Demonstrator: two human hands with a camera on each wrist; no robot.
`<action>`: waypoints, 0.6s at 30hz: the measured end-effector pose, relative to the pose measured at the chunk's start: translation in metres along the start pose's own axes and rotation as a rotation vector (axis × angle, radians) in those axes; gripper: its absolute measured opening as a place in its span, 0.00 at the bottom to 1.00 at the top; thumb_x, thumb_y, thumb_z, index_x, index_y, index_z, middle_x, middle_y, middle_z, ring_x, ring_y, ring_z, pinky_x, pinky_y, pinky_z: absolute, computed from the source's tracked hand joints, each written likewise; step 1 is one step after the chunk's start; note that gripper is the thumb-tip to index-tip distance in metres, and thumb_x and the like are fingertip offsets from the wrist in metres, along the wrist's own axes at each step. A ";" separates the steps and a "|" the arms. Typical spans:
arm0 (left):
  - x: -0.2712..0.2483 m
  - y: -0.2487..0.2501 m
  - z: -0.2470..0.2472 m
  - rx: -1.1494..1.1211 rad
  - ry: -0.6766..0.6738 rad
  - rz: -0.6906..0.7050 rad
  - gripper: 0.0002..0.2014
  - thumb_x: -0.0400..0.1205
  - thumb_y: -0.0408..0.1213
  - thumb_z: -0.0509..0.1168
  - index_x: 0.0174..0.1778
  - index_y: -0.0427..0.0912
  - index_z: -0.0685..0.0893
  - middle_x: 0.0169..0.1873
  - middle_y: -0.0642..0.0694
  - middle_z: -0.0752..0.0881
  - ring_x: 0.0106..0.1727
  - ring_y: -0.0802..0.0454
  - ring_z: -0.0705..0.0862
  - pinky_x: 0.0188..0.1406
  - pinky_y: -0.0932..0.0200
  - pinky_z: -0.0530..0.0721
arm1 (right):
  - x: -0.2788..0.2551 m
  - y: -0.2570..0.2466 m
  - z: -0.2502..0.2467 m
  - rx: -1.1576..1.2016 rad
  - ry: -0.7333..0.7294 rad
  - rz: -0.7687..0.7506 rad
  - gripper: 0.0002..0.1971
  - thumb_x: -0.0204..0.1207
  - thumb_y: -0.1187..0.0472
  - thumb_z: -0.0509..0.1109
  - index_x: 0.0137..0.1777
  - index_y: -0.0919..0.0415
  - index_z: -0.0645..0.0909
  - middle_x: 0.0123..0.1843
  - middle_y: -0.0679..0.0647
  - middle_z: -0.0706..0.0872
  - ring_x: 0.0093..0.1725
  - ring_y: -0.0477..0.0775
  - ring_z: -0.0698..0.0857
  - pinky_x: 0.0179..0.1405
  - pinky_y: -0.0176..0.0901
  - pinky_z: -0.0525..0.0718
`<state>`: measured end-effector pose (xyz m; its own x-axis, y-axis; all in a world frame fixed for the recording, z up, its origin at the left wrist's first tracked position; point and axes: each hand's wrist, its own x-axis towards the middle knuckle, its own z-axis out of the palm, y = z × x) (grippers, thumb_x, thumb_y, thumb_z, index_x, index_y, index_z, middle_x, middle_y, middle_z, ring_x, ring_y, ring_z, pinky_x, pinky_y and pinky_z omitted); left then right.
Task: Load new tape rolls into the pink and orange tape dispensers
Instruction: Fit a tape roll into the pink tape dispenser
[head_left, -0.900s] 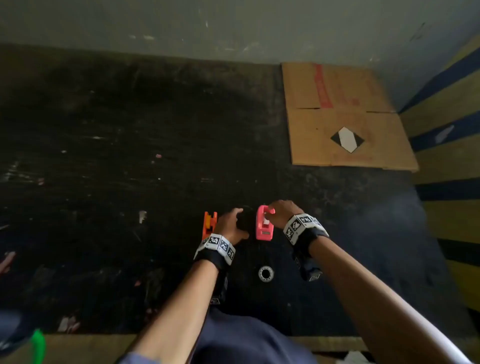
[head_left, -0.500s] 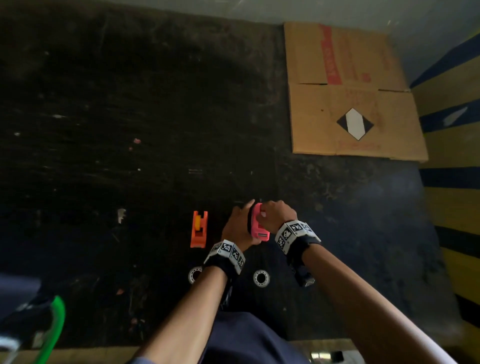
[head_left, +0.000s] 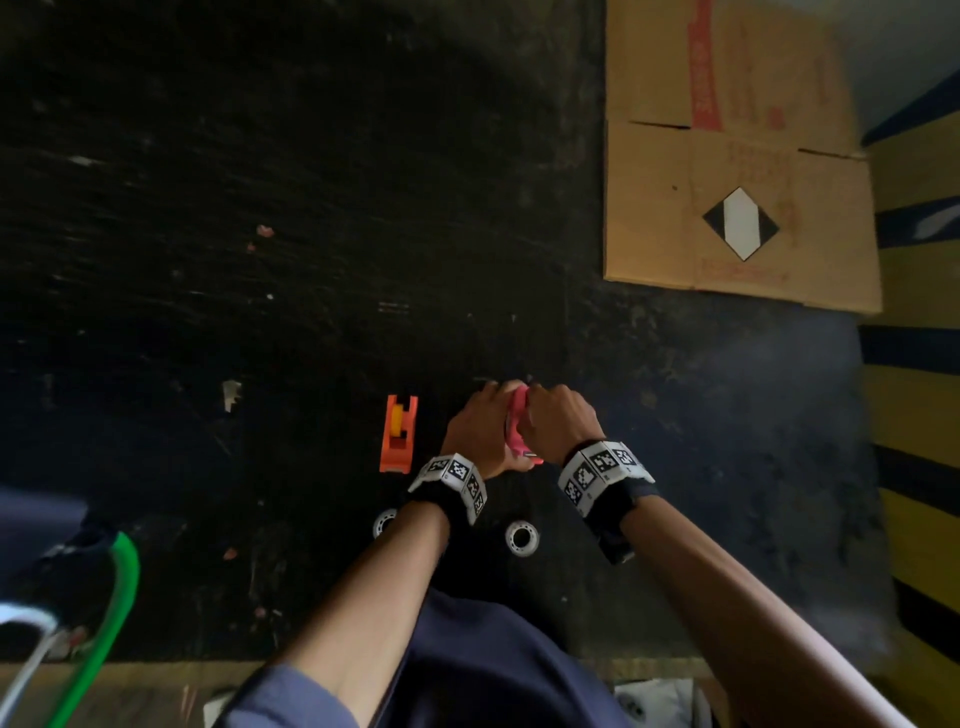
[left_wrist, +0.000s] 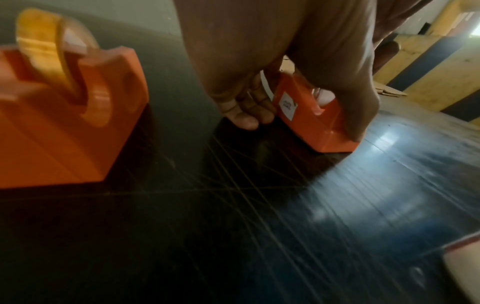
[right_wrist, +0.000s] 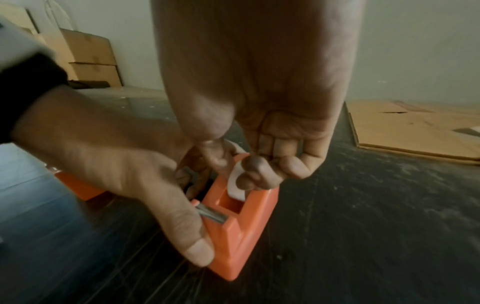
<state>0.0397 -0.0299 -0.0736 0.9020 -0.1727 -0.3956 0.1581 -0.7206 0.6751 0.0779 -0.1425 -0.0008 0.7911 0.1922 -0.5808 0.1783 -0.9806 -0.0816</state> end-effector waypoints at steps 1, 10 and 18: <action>0.001 -0.001 0.000 0.003 -0.009 0.002 0.54 0.58 0.50 0.84 0.80 0.49 0.66 0.74 0.50 0.75 0.77 0.49 0.73 0.74 0.54 0.73 | -0.002 0.000 0.001 0.036 0.013 0.017 0.16 0.86 0.55 0.61 0.64 0.65 0.82 0.55 0.63 0.89 0.54 0.66 0.89 0.40 0.46 0.76; -0.005 -0.003 -0.001 -0.047 0.012 0.014 0.54 0.57 0.51 0.84 0.79 0.51 0.66 0.72 0.49 0.74 0.73 0.48 0.75 0.68 0.54 0.77 | -0.028 0.009 -0.013 0.344 0.176 0.091 0.13 0.78 0.57 0.68 0.60 0.60 0.84 0.50 0.63 0.91 0.48 0.66 0.89 0.35 0.42 0.77; -0.027 0.003 -0.032 -0.168 0.056 0.027 0.59 0.67 0.50 0.80 0.88 0.54 0.48 0.71 0.44 0.65 0.71 0.52 0.70 0.72 0.55 0.73 | -0.063 0.016 -0.030 0.696 0.372 -0.022 0.06 0.81 0.60 0.70 0.53 0.53 0.87 0.41 0.49 0.92 0.38 0.45 0.88 0.33 0.23 0.75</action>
<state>0.0287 -0.0064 -0.0409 0.9272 -0.1496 -0.3434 0.1938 -0.5929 0.7816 0.0487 -0.1690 0.0587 0.9574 0.0918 -0.2737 -0.1136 -0.7519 -0.6495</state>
